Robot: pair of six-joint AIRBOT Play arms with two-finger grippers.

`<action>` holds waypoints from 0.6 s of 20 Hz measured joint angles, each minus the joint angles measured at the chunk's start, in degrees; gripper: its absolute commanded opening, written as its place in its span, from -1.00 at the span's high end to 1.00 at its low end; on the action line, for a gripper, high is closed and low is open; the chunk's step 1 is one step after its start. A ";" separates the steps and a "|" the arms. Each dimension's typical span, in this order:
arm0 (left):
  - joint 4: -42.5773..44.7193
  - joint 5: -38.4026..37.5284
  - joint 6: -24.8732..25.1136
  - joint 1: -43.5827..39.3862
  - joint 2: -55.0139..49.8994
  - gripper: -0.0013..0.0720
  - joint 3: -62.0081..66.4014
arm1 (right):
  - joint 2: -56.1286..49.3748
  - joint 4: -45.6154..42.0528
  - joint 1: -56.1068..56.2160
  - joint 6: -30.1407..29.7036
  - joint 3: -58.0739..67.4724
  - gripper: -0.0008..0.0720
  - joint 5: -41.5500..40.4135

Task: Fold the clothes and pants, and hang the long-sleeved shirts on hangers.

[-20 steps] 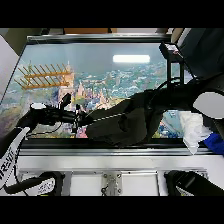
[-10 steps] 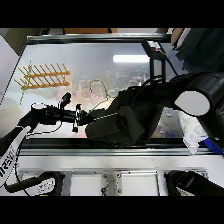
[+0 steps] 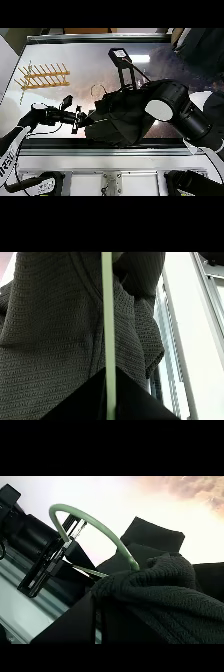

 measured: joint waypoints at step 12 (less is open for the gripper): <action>0.15 -0.35 -0.15 0.00 0.00 0.92 0.00 | -0.33 1.07 0.98 -0.39 0.00 -0.83 1.18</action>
